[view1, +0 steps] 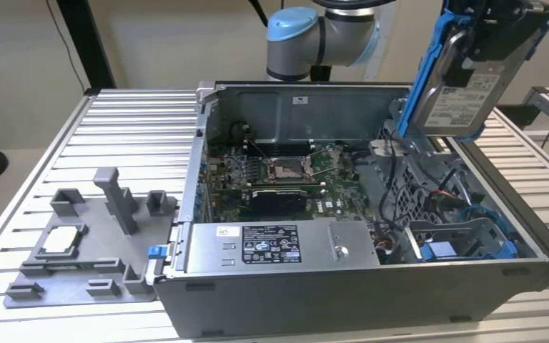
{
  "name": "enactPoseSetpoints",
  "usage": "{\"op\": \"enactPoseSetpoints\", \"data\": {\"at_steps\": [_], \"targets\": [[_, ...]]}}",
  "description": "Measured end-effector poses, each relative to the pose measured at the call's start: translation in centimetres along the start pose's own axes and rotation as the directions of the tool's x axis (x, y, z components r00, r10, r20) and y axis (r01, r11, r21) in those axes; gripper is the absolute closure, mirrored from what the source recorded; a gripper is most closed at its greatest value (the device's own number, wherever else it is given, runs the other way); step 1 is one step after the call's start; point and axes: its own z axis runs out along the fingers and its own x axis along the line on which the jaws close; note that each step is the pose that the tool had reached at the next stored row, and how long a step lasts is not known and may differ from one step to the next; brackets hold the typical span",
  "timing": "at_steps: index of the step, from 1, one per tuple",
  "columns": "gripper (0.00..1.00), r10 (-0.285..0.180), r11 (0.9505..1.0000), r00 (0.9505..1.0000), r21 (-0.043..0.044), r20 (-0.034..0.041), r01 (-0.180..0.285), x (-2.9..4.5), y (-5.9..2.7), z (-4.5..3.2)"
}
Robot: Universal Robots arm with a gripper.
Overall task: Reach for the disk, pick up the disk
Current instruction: 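Pick up the disk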
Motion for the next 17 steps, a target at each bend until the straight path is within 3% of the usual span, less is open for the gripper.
{"op": "enactPoseSetpoints", "data": {"at_steps": [6,7,17], "targets": [[1.00,0.003,1.0000,1.0000,-0.0001,0.0001,-0.003,2.47,-0.12,0.00],[1.00,0.004,1.0000,1.0000,-0.0001,0.0002,-0.004,3.30,-0.16,0.01],[1.00,0.012,0.9999,0.9999,0.0000,0.0003,-0.012,6.17,-0.21,0.07]]}}
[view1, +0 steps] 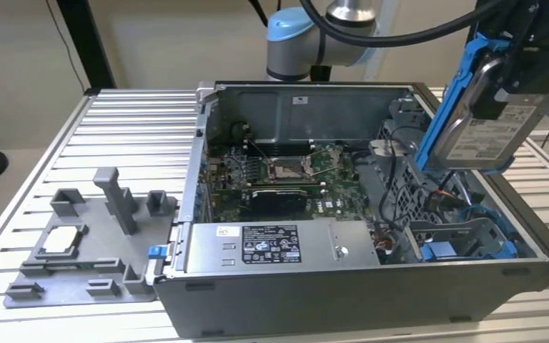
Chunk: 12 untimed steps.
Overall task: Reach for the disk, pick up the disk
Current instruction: 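Pick up the disk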
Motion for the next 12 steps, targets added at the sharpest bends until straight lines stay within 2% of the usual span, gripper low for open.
{"op": "enactPoseSetpoints", "data": {"at_steps": [12], "targets": [[1.00,0.006,1.0000,1.0000,0.0001,0.0003,-0.006,4.25,-0.13,0.04]]}}
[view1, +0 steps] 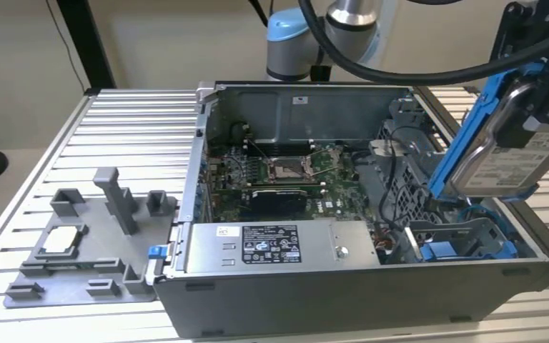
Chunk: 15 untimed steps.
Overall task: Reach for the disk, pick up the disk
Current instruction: 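Pick up the disk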
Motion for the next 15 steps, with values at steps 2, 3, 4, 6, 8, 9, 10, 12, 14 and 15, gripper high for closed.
{"op": "enactPoseSetpoints", "data": {"at_steps": [2,3,4,6,8,9,10,12,14,15], "targets": [[1.00,0.000,1.0000,1.0000,0.0000,-0.0001,0.000,0.42,0.11,0.01],[1.00,0.000,1.0000,1.0000,0.0000,0.0000,0.000,0.61,0.17,0.03],[1.00,0.000,1.0000,1.0000,0.0000,-0.0002,0.000,0.77,0.24,0.03],[1.00,0.000,1.0000,1.0000,0.0000,0.0002,0.000,0.89,0.37,0.07],[1.00,0.000,1.0000,1.0000,0.0000,0.0000,0.000,0.97,0.49,0.09],[1.00,0.000,1.0000,1.0000,0.0000,-0.0002,0.000,1.06,0.52,0.09],[1.00,0.000,1.0000,1.0000,-0.0001,-0.0002,0.000,1.23,0.52,0.10],[1.00,0.000,1.0000,1.0000,0.0000,0.0000,0.000,1.71,0.49,0.12],[1.00,0.000,1.0000,1.0000,0.0000,0.0000,0.000,2.08,0.48,0.14],[1.00,0.000,1.0000,1.0000,0.0000,-0.0001,0.000,2.14,0.47,0.14]]}}
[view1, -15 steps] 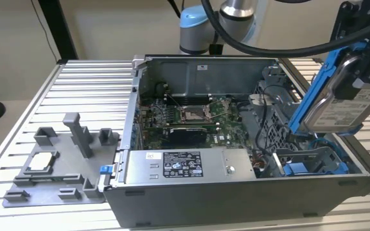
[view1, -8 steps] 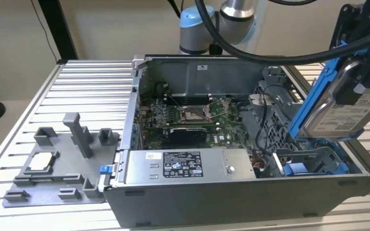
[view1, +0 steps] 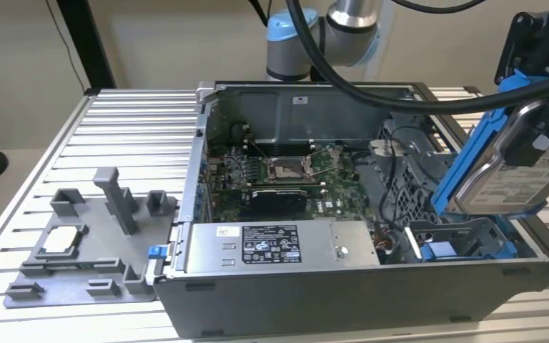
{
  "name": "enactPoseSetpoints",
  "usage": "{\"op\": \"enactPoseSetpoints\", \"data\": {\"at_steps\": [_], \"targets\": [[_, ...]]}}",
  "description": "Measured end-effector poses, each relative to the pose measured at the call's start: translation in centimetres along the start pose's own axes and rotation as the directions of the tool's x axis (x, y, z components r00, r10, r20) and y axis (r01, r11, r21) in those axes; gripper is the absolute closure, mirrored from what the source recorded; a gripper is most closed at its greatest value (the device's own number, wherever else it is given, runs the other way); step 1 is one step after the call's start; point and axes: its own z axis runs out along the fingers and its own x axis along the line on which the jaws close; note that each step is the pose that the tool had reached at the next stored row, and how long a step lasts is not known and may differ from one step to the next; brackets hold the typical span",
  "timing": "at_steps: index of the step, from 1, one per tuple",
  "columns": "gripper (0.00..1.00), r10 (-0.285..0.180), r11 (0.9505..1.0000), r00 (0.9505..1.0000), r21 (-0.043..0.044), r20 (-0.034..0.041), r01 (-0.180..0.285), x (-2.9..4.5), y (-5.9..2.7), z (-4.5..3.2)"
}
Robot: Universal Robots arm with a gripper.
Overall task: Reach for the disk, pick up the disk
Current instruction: 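Pick up the disk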
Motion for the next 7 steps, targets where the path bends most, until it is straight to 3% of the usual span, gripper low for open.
{"op": "enactPoseSetpoints", "data": {"at_steps": [7], "targets": [[1.00,0.000,1.0000,1.0000,0.0000,0.0001,0.000,0.05,-0.01,0.00]]}}
